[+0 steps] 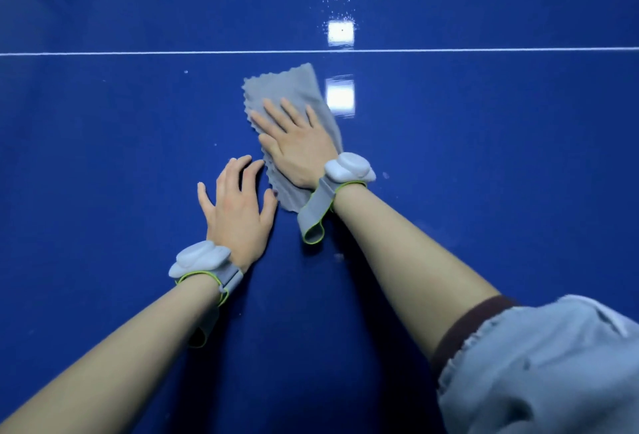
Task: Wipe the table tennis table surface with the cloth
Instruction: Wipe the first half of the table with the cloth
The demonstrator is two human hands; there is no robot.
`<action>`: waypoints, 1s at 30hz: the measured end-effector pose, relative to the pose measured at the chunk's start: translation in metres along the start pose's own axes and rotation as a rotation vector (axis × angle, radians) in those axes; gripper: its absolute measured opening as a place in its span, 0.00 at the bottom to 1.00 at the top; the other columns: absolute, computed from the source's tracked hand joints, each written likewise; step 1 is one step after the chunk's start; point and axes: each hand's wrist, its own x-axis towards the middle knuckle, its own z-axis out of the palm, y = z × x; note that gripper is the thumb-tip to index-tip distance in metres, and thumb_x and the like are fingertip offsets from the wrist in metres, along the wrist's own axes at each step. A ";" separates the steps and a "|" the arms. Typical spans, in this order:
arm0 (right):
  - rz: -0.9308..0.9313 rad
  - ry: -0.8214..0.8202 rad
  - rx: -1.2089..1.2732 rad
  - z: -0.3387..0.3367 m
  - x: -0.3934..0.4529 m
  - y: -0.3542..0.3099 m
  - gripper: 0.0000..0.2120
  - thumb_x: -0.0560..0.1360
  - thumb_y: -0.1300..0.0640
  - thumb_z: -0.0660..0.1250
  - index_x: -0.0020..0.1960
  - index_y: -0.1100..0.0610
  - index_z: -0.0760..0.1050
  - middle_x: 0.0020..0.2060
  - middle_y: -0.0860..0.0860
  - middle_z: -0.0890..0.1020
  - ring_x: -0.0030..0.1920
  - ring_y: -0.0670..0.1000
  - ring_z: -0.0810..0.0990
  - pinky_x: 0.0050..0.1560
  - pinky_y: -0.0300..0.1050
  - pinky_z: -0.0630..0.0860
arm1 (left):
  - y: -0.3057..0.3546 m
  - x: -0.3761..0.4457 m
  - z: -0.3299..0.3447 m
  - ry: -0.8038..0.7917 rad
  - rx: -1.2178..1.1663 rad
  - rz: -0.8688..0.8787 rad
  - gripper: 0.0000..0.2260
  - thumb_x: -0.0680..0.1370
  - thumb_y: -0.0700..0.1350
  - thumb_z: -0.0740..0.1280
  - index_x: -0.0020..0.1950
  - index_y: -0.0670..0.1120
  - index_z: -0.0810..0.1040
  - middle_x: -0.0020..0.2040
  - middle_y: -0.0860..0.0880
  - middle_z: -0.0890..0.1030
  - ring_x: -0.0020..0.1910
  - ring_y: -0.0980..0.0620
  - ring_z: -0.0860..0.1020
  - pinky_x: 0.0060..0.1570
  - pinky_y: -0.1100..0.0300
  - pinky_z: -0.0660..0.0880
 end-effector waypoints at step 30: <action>0.734 0.207 -0.059 -0.035 -0.167 0.168 0.27 0.79 0.43 0.39 0.77 0.46 0.48 0.76 0.55 0.53 0.76 0.54 0.50 0.72 0.55 0.46 | 0.000 -0.001 -0.002 0.007 -0.082 -0.011 0.25 0.76 0.57 0.48 0.69 0.48 0.66 0.70 0.51 0.65 0.73 0.50 0.58 0.69 0.38 0.45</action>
